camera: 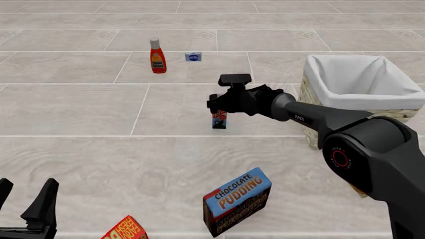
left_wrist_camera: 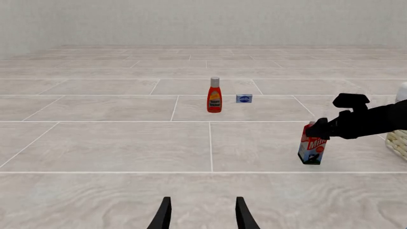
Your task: Pick the milk and place it in the basket.
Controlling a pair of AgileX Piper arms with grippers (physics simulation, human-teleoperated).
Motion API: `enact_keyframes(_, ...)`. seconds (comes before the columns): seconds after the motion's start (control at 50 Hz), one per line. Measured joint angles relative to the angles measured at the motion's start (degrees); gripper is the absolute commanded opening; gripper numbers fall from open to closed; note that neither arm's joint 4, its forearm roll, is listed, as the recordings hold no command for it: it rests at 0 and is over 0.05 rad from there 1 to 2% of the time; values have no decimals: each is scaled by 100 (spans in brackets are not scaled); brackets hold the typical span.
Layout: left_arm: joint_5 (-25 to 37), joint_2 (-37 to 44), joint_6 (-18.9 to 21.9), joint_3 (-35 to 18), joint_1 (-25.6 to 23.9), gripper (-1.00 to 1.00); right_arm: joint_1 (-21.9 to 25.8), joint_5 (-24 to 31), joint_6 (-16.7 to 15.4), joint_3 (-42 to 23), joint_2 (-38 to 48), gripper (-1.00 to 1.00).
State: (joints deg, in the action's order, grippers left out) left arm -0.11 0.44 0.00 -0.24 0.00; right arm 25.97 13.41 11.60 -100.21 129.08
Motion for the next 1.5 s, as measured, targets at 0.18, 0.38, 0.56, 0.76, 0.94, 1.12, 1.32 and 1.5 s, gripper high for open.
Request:
enact_keyframes(0.18,0,0,0,0,0,100,10,-180,105,125,86,100)
enact_keyframes(0.38,0,0,0,0,0,100,26,-309,50,206,65,-100)
enact_keyframes(0.56,0,0,0,0,0,100,19,-284,-43,201,61,-100)
enact_keyframes(0.76,0,0,0,0,0,100,-13,-130,-259,169,2,-100)
enact_keyframes(0.94,0,0,0,0,0,100,-73,86,-525,89,-215,-100)
enact_keyframes(1.12,0,0,0,0,0,100,-115,318,-783,-9,-445,-100)
enact_keyframes(1.32,0,0,0,0,0,100,-156,591,-1039,-104,-750,-100)
enact_keyframes(1.5,0,0,0,0,0,100,-218,763,-1210,-62,-1116,-100)
